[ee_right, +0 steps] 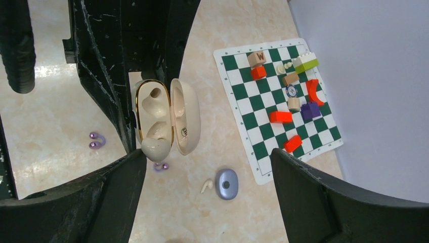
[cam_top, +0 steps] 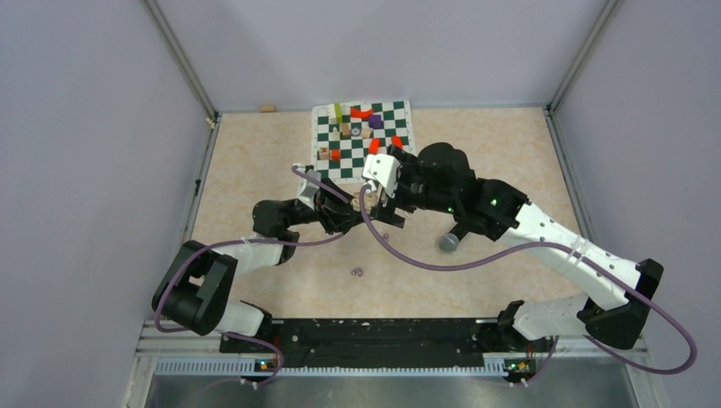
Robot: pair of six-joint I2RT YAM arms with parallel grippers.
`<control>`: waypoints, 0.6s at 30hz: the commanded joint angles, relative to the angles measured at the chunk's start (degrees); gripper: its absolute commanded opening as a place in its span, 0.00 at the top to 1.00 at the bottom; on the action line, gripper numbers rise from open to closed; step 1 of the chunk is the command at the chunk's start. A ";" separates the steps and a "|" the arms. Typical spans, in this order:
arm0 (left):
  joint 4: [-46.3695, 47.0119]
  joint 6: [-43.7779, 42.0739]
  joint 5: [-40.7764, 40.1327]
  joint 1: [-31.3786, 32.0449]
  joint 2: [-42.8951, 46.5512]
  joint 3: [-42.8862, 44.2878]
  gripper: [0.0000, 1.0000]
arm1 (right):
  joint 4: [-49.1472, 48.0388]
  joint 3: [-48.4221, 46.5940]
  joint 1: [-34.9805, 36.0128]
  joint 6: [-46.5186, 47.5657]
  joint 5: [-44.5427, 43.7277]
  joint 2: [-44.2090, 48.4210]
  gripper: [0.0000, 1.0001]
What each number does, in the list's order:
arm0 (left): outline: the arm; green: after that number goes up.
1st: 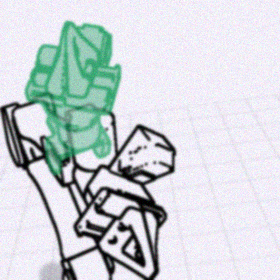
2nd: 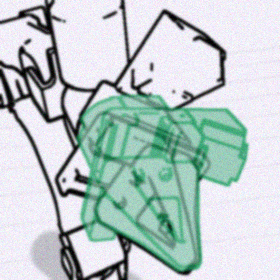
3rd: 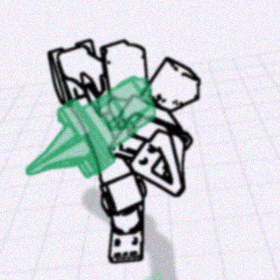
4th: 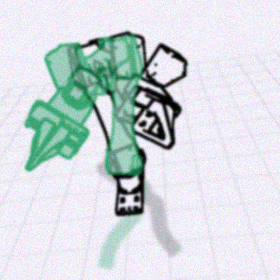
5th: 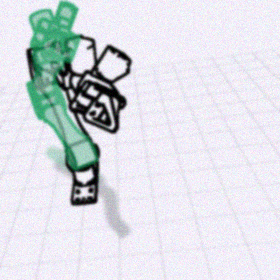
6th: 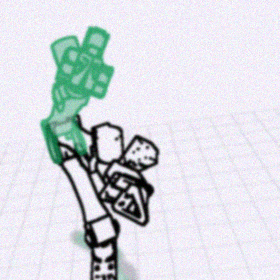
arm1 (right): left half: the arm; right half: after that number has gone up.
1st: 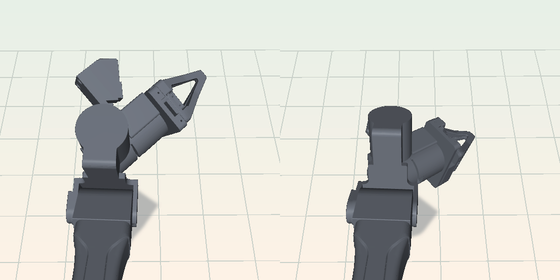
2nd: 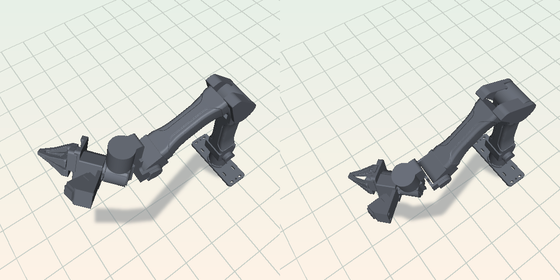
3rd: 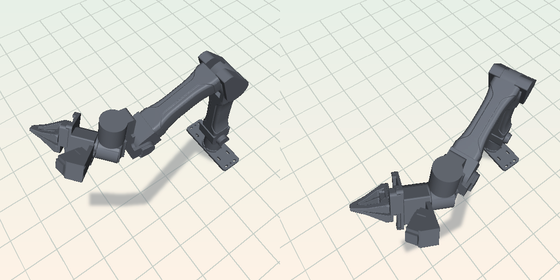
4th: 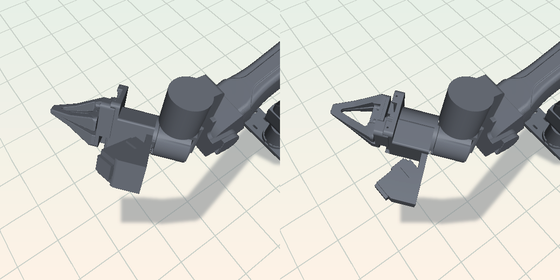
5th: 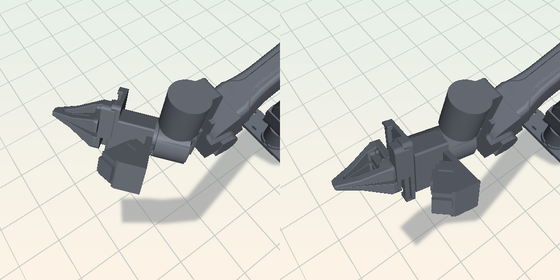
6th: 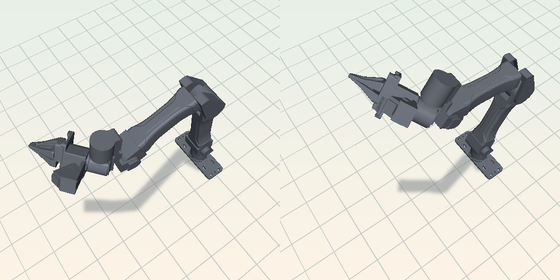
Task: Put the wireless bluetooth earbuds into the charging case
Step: Adjust the right earbud in the right side groove of the charging case.
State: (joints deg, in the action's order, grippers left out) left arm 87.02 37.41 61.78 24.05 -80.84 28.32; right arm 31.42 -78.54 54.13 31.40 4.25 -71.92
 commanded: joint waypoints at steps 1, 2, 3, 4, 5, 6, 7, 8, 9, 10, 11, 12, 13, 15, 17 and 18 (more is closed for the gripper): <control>5.68 0.12 0.48 0.20 0.59 1.83 1.00 | -1.19 -4.26 0.06 -1.90 1.01 -0.77 0.09; 5.70 0.12 0.52 0.20 0.58 1.83 1.00 | -1.20 -4.36 0.17 -1.98 1.16 -0.92 0.09; 5.70 0.12 0.60 0.20 0.59 1.87 1.00 | -1.19 -4.34 0.44 -2.08 1.21 -1.17 0.09; 5.70 0.20 0.58 0.20 0.60 1.89 1.00 | -1.21 -4.44 0.49 -2.07 1.28 -1.27 0.09; 5.69 0.20 0.66 0.20 0.64 1.92 1.00 | -1.15 -4.45 0.56 -2.18 1.35 -1.44 0.09; 5.70 0.16 0.68 0.20 0.67 1.92 1.00 | -1.14 -4.49 0.63 -2.23 1.37 -1.56 0.09; 5.66 0.12 0.71 0.20 0.72 1.92 1.00 | -1.14 -4.52 0.70 -2.26 1.37 -1.65 0.09; 5.70 0.12 0.71 0.20 0.77 1.92 1.00 | -1.11 -4.59 0.77 -2.28 1.42 -1.74 0.09; 5.70 0.16 0.74 0.20 0.77 1.87 1.00 | -1.10 -4.71 0.82 -2.36 1.50 -1.81 0.09; 5.68 0.14 0.77 0.18 0.77 1.89 1.00 | -0.95 -4.88 0.88 -2.37 1.73 -1.93 0.09; 5.70 0.20 0.84 0.18 0.82 1.92 1.00 | -0.73 -5.10 0.92 -2.54 1.99 -2.04 0.10; 5.70 0.15 0.86 0.20 0.82 1.87 1.00 | -0.60 -5.17 0.89 -2.58 2.14 -2.12 0.09; 5.70 0.20 0.88 0.20 0.79 1.91 1.00 | -0.62 -5.29 0.90 -2.75 2.24 -2.21 0.09; 5.70 0.25 0.97 0.18 0.78 1.98 1.00 | -0.61 -5.62 0.92 -2.81 2.32 -2.41 0.10; 5.69 0.29 0.98 0.20 0.77 2.00 1.00 | -0.44 -5.90 0.99 -3.03 2.39 -2.65 0.09; 5.70 0.25 1.02 0.20 0.77 1.96 1.00 | -0.36 -6.11 1.00 -3.21 2.59 -2.74 0.09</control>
State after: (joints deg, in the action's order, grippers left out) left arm 86.89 37.41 62.41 24.08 -80.84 28.36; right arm 31.70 -81.32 54.63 29.54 5.69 -74.24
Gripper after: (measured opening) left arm 0.338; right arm 0.906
